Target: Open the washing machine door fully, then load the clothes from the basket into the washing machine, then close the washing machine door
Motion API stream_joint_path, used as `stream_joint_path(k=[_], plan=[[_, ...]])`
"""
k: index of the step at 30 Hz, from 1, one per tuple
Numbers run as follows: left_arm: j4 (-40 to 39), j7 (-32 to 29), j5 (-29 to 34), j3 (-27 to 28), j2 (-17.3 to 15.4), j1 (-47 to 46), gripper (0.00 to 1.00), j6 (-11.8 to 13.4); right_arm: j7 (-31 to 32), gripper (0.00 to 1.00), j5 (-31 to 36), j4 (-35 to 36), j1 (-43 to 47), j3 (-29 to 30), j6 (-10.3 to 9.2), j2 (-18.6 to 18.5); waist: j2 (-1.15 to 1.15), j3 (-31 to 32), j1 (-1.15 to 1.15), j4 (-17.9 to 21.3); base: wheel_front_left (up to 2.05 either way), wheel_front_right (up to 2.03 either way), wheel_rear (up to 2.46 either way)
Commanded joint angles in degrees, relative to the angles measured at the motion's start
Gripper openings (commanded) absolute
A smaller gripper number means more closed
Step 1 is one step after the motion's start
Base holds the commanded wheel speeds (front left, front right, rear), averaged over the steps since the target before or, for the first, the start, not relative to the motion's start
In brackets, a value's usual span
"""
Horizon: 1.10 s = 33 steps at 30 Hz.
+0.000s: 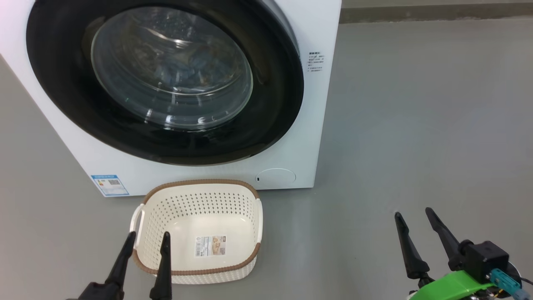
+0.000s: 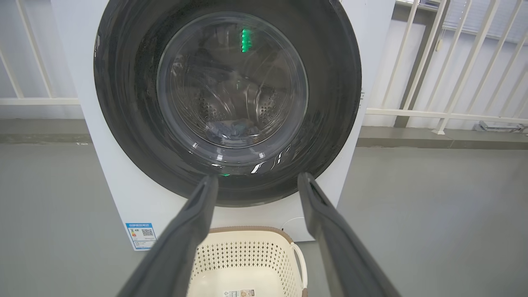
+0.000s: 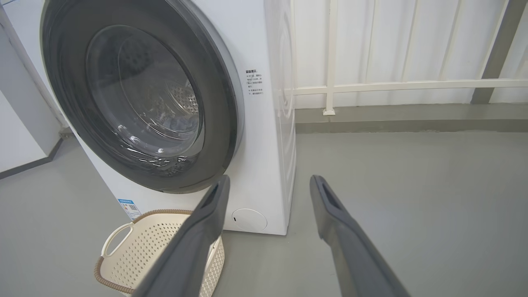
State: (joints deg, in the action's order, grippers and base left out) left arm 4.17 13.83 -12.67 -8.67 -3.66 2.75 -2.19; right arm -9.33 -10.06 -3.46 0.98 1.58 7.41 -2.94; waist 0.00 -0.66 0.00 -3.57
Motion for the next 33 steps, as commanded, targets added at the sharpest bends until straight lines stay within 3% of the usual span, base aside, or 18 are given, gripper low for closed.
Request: stream_joint_path(k=[1,10,33], plan=[[-1.46,-0.02,-0.02,1.69,-0.81,-0.82,1.00,0.50,0.22,1.00,0.80,2.23,-0.45,-0.99,0.08,0.00,0.00,0.35,0.00,0.31,0.00,0.00,0.00],[-1.97,-0.22,-0.38,1.45,-0.97,-0.55,1.00,1.03,2.09,1.00,-0.84,6.17,1.96,-0.09,0.08,0.05,0.00,0.56,0.00,0.21,0.00,0.00,0.00],[-2.24,-0.04,-1.13,0.99,-1.36,-0.54,1.00,2.28,2.36,1.00,-2.06,6.66,2.32,-0.21,0.08,0.06,0.00,0.02,0.00,-0.16,0.00,0.00,0.00]])
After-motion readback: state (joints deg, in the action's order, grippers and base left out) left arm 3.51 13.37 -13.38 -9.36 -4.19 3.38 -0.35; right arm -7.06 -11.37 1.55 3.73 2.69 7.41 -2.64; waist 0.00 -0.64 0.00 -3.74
